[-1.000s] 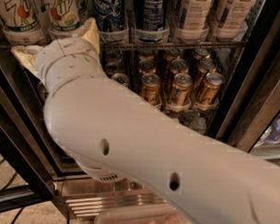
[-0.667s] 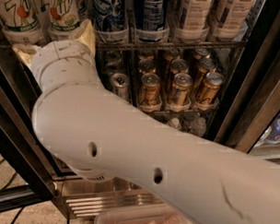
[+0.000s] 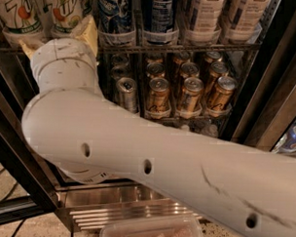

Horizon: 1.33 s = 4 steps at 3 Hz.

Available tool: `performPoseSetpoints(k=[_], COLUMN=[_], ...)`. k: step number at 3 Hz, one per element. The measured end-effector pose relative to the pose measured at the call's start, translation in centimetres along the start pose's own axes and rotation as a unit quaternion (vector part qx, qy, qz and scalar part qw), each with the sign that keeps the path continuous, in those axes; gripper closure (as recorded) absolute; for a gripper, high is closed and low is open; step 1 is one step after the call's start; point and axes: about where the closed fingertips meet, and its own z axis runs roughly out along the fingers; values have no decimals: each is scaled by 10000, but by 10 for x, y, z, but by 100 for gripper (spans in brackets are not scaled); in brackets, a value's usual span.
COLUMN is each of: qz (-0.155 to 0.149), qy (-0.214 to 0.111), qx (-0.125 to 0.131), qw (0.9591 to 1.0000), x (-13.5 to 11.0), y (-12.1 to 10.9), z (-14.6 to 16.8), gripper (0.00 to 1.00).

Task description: Pick 7up can from top shelf of fridge

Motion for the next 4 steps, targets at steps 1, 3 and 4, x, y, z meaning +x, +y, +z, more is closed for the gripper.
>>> performPoseSetpoints(k=[1,3,4], qz=[-33,-147,-205], qy=[-70,-116,-124], qx=[159,407,494], qw=[9998,9990,9985], x=[-2,-7,-9], y=[-5,-14,-19], z=[7,14,18], gripper=[35,42,44])
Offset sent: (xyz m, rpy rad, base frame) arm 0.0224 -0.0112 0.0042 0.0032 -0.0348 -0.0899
